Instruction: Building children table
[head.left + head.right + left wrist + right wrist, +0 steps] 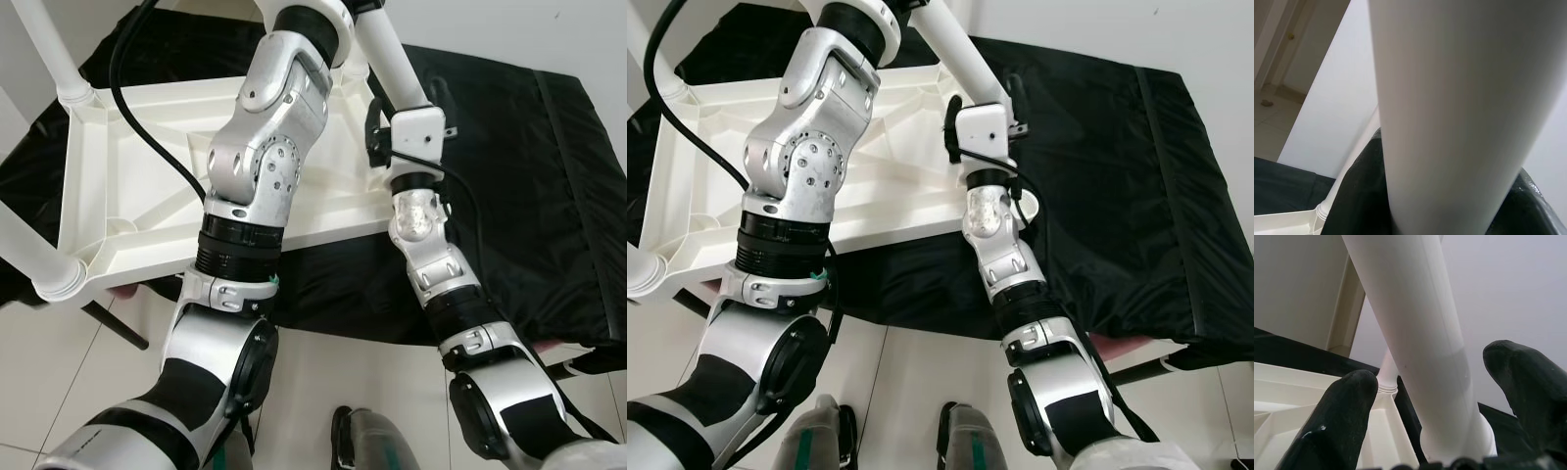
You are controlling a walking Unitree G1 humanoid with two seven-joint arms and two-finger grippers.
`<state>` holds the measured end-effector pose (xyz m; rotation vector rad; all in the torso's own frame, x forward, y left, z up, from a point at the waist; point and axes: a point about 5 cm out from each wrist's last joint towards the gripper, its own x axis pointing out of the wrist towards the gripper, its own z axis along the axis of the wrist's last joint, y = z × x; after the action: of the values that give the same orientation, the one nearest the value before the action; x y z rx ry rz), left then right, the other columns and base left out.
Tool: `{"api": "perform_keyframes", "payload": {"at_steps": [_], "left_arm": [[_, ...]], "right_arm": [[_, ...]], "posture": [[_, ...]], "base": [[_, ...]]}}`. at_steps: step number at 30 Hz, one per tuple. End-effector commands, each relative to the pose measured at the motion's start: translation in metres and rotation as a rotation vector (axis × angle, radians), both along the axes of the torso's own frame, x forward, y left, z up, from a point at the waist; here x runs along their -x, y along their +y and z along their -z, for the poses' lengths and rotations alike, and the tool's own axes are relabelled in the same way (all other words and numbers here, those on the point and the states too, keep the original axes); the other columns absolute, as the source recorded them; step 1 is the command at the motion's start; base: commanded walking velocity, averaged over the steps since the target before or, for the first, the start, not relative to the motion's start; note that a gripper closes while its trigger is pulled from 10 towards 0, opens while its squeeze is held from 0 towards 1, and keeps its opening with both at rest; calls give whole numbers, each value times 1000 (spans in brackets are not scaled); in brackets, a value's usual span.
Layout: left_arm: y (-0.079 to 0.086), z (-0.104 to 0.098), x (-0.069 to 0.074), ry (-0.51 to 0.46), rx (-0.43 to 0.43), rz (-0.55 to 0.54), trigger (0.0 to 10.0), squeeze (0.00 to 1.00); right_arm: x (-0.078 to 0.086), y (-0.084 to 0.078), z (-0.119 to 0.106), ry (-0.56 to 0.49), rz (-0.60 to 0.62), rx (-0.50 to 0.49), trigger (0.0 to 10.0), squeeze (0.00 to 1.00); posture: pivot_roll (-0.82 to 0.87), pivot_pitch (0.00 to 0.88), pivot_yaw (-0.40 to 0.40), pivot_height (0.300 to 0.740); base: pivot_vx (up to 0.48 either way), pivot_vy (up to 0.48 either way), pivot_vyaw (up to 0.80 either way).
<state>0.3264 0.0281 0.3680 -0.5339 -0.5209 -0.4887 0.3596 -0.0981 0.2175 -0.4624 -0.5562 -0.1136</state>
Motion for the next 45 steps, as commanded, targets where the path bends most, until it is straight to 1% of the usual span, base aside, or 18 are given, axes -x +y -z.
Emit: {"api": "perform_keyframes", "payload": {"at_steps": [1,3,6,11,15,16,20,24,28,35,36,37,38,39,41,45], "left_arm": [[-12,-6,8,-23,-2,37,10000,0],[-13,-7,8,-22,-3,39,10000,0],[-15,-7,9,-20,-3,51,10000,0],[-16,-7,10,-23,-6,63,10000,0],[-17,-6,10,-22,-5,69,10000,0],[-17,-6,10,-24,-5,72,10000,0],[-19,-7,11,-31,-7,82,10000,0],[-21,-8,14,-38,-5,113,10000,0],[-23,-9,16,-50,-11,128,10000,0],[-28,-10,20,-70,-26,167,10000,0],[-28,-10,21,-73,-29,172,10000,0],[-30,-11,23,-82,-28,191,10000,792],[-30,-11,23,-82,-28,191,10000,792],[-34,-11,27,-103,-37,222,10000,1000],[-35,-11,28,-109,-43,228,10000,1000],[-37,-10,31,-127,-67,241,10000,1000]], "right_arm": [[-1,1,-5,-53,44,12,10000,0],[-2,1,-6,-67,60,15,10000,0],[-3,-5,-12,-108,114,5,10000,0],[-3,-9,-17,-155,177,20,10000,0],[-4,-10,-20,-166,185,8,10000,0],[-5,-10,-20,-163,187,14,0,0],[-8,-12,-18,-150,210,17,0,0],[-10,-17,-16,-125,234,-17,0,0],[-11,-20,-17,-138,253,4,0,0],[-12,-23,-17,-142,277,1,0,0],[-12,-24,-17,-146,282,0,235,0],[-11,-25,-20,-149,275,-13,10000,0],[-11,-25,-20,-149,275,-13,10000,0],[-12,-24,-24,-147,244,-35,10000,0],[-12,-24,-26,-147,235,-41,10000,0],[-12,-22,-32,-126,167,-59,10000,0]], "posture": [[-13,78,-25,740],[-13,78,-25,740],[-12,79,-23,740],[-12,79,-23,740],[-13,79,-22,740],[-14,78,-23,740],[-14,77,-23,740],[-15,75,-22,740],[-18,73,-21,740],[-21,76,-22,740],[-22,75,-23,740],[-21,75,-24,740],[-21,75,-24,740],[-21,74,-26,740],[-21,74,-26,740],[-20,72,-31,740]], "base": [[0,0,0],[0,0,0],[0,0,0],[0,0,0],[0,0,0],[0,0,0],[0,0,0],[0,0,0],[0,0,0],[0,0,0],[0,0,0],[0,0,0],[0,0,0],[0,0,0],[0,0,0],[0,0,0]]}}
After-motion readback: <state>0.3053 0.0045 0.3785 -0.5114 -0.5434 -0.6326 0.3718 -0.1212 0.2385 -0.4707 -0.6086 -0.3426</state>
